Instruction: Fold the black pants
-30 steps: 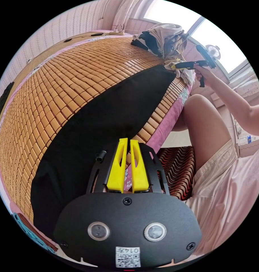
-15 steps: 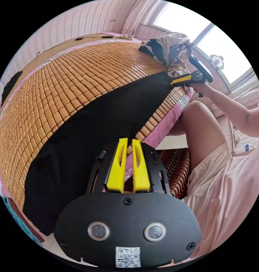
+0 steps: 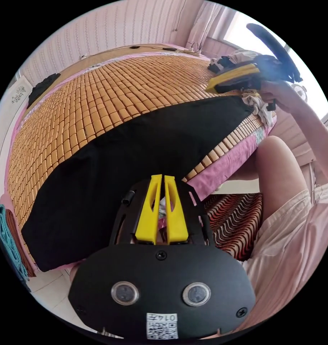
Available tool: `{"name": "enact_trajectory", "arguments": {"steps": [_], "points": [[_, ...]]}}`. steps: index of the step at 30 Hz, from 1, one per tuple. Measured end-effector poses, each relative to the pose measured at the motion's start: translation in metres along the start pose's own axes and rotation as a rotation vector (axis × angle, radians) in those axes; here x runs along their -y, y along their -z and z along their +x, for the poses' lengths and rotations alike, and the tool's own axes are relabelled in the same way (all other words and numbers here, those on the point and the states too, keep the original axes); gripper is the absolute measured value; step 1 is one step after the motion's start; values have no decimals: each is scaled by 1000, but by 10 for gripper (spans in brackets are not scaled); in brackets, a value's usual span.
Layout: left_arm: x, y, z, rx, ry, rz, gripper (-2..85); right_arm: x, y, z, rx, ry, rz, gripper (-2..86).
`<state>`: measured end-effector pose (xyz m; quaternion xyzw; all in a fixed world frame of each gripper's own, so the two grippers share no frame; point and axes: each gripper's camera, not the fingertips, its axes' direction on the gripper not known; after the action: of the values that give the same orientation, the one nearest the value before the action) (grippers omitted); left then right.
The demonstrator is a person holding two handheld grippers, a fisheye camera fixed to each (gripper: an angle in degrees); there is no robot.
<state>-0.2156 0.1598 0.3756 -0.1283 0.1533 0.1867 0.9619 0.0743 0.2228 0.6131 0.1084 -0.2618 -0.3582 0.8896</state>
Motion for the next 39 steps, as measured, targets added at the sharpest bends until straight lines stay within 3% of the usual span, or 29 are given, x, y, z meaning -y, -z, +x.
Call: {"name": "enact_trajectory", "arguments": {"steps": [6,12,20,22,25,29,32,39], "points": [[-9,0,9,36,-32,17,-10,93,-61,-37,-53,144,-128,-5],[-19,1,1,-34,7,47,-10,106,-64,0,85,95,-241,-5],[-34,2,-3,-63,55,96,-10,95,-59,21,47,51,-194,-4],[-37,7,-6,-71,76,112,-10,54,-27,37,-9,-74,58,-4],[-40,16,-3,-38,46,136,-10,-33,15,72,-103,-353,224,-2],[-38,21,-6,-73,56,145,-10,-166,45,125,-290,-750,207,7],[-35,23,-9,-71,75,149,-10,-269,56,166,-414,-1062,79,78],[-41,33,-26,105,142,60,-10,-391,59,221,-236,-1399,163,129]]}}
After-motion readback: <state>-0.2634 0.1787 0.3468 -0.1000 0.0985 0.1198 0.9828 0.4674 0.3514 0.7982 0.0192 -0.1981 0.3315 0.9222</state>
